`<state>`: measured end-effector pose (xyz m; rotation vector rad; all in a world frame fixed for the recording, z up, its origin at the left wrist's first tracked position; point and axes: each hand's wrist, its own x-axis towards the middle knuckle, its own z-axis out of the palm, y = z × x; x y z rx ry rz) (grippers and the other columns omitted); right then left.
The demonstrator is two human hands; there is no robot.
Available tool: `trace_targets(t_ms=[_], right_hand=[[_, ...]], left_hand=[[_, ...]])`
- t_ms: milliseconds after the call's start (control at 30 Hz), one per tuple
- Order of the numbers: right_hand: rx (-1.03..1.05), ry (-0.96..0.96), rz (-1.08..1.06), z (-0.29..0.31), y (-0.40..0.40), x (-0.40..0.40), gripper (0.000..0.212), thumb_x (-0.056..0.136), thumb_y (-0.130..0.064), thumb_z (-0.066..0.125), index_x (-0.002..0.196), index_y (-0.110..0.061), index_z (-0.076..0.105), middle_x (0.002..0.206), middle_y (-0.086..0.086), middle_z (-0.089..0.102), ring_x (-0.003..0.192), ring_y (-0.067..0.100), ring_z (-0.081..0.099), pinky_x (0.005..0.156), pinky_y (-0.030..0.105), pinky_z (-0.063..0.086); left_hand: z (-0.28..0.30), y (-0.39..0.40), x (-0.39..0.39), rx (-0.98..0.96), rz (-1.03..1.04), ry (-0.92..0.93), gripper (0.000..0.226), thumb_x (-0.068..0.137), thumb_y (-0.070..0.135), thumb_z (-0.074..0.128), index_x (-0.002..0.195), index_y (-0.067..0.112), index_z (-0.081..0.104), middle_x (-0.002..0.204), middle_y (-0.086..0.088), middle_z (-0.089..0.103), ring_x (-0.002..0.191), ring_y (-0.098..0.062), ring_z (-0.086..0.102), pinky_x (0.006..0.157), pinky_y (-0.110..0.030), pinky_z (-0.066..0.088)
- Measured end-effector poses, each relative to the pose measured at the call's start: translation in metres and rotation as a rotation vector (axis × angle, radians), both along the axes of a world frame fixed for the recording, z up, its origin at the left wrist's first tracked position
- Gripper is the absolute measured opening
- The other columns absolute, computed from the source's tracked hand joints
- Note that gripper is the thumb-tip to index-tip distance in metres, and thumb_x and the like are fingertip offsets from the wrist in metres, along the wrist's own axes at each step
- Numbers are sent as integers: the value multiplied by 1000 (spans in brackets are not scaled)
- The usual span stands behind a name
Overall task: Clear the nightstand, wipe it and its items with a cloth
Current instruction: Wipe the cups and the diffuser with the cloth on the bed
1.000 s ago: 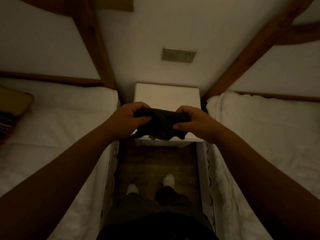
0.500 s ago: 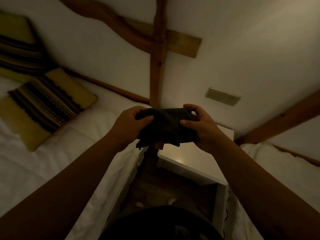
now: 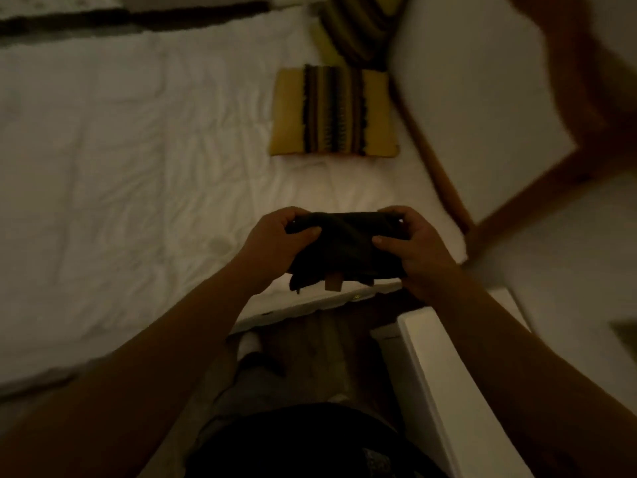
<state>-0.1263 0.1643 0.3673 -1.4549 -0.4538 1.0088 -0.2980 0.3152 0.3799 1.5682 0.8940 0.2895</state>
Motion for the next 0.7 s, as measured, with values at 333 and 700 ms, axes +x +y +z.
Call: trace_targets(t_ms=[333,700], right_hand=[[-196,-368,321,-62,142,-133,34,80,1,67,97,-28,60,99,-6,64,95,10,61,78,18,51],[-255,-341,249,-162,213,-211,54,72,-39,78,118,-39,48,111,-16,60,102,-3,59,80,14,52]], left_hand=[[-70,64,-155,-79,349,156,11,91,23,64,102,23,63,96,-2,67,90,-20,67,80,-43,57],[-166,149,-163,-485,388,-41,15,95,19,57,107,20,67,100,-8,72,94,-27,70,75,-42,59]])
